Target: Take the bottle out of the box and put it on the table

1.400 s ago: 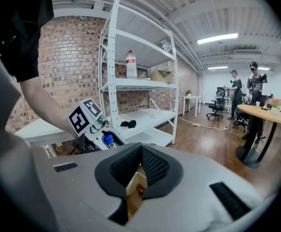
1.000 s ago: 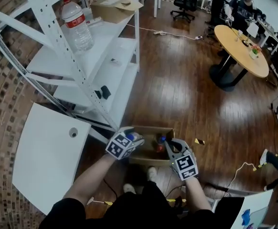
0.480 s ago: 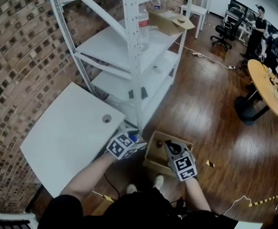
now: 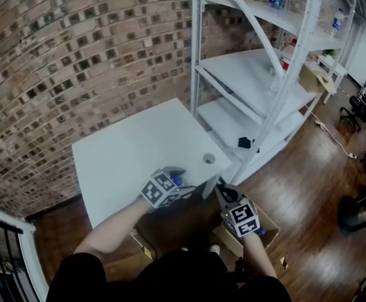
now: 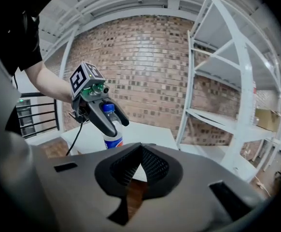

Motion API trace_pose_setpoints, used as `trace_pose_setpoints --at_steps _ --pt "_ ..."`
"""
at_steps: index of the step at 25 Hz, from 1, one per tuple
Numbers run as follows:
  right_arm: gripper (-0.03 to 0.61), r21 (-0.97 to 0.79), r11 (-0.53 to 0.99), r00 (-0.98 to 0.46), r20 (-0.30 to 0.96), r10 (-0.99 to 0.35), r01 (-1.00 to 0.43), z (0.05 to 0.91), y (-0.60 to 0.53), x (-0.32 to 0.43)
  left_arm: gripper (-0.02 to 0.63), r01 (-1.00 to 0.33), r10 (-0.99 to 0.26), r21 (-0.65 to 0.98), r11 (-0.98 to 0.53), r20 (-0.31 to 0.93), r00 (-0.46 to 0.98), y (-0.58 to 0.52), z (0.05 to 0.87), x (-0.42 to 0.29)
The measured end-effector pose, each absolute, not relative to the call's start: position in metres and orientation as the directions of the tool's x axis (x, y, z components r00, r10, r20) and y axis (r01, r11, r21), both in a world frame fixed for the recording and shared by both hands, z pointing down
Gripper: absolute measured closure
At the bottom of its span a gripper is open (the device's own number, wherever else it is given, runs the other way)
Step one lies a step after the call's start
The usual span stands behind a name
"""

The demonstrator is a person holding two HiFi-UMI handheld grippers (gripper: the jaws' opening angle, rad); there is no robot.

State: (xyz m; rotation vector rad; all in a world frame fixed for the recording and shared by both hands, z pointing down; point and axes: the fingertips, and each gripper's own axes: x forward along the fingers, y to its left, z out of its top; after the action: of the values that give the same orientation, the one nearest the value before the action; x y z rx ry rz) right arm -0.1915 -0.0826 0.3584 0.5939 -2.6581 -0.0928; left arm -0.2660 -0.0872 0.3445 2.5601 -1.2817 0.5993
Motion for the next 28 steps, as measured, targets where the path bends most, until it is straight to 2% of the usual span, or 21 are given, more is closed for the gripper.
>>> trace_pose_setpoints --at_steps 7,14,22,28 --pt "0.574 0.112 0.986 -0.922 0.352 -0.159 -0.127 0.338 -0.065 -0.317 0.331 -0.939 -0.838 0.007 -0.345 0.447 0.312 -0.044 0.334 -0.397" --pt "0.574 0.132 0.982 -0.935 0.345 0.082 0.135 0.326 -0.07 -0.421 0.331 -0.998 -0.893 0.012 -0.068 0.445 0.067 -0.019 0.332 -0.492" --pt "0.574 0.105 0.953 -0.905 0.357 0.231 0.285 0.327 -0.092 -0.484 0.332 -0.988 -0.883 0.022 0.15 0.452 -0.124 -0.01 0.33 -0.555" --pt "0.574 0.022 0.951 -0.882 0.382 0.276 0.308 0.351 -0.105 -0.519 0.332 -0.967 -0.86 0.042 0.252 0.468 -0.204 -0.006 0.341 -0.587"
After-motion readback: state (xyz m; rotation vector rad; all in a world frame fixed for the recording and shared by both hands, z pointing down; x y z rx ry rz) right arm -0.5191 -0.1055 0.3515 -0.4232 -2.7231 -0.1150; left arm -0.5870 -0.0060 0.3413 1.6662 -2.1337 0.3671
